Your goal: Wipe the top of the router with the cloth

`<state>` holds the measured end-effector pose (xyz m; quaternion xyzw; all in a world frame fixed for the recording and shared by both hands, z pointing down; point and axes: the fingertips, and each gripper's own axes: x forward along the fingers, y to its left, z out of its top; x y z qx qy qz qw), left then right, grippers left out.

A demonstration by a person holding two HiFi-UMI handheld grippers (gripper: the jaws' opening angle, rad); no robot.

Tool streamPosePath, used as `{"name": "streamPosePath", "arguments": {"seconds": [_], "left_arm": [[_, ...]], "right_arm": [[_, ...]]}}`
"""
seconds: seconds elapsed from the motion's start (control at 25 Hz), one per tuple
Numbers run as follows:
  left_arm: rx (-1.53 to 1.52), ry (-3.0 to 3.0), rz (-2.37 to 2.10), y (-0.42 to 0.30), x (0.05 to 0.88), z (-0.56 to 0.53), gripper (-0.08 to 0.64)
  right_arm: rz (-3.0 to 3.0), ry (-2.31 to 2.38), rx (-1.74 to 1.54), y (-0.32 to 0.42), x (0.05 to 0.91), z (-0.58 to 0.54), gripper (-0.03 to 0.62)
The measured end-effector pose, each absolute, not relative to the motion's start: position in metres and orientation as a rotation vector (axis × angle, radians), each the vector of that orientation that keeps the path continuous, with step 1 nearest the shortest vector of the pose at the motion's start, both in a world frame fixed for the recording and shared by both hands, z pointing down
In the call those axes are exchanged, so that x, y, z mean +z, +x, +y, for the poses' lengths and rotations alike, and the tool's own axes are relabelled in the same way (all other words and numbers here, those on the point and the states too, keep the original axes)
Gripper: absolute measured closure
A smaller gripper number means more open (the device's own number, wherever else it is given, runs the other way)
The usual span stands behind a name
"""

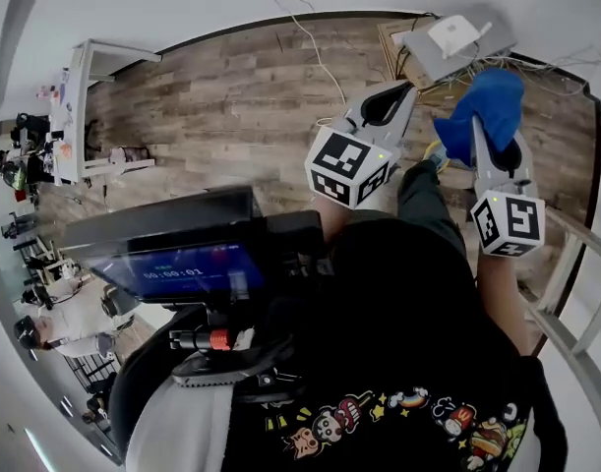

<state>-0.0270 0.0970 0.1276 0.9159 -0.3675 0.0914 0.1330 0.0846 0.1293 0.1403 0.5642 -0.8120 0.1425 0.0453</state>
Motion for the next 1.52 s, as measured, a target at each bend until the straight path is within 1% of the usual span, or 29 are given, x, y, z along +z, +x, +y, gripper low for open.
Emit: {"name": "streamPosePath", "arguments": {"seconds": [0.24, 0.52, 0.72, 1.0, 1.24, 1.52], "left_arm": [[0.280, 2.646, -1.111, 0.003, 0.127, -0.012, 0.560], [0.336, 2.660, -1.098, -0.006, 0.131, -0.095, 0.560], [0.338, 2.721, -0.923, -0.008, 0.142, -0.145, 0.560], [0.371, 2.834, -0.511, -0.008, 0.159, -0.208, 0.560], [0.441, 2.835, -0.425, 0.009, 0.201, -0.223, 0.560], [0.466, 2.848, -0.429, 0.044, 0.290, -0.227, 0.560]], "right_arm": [[-2.455, 1.740, 0.474, 0.136, 0.150, 0.021, 0.460], [-2.373, 1.786, 0.546, 0.140, 0.168, -0.045, 0.460], [-2.248, 1.913, 0.567, 0.126, 0.180, -0.074, 0.460], [-1.928, 2.222, 0.605, 0.108, 0.193, -0.106, 0.459], [-1.852, 2.219, 0.692, 0.093, 0.237, -0.123, 0.460], [-1.892, 2.162, 0.702, 0.104, 0.322, -0.131, 0.460]]}}
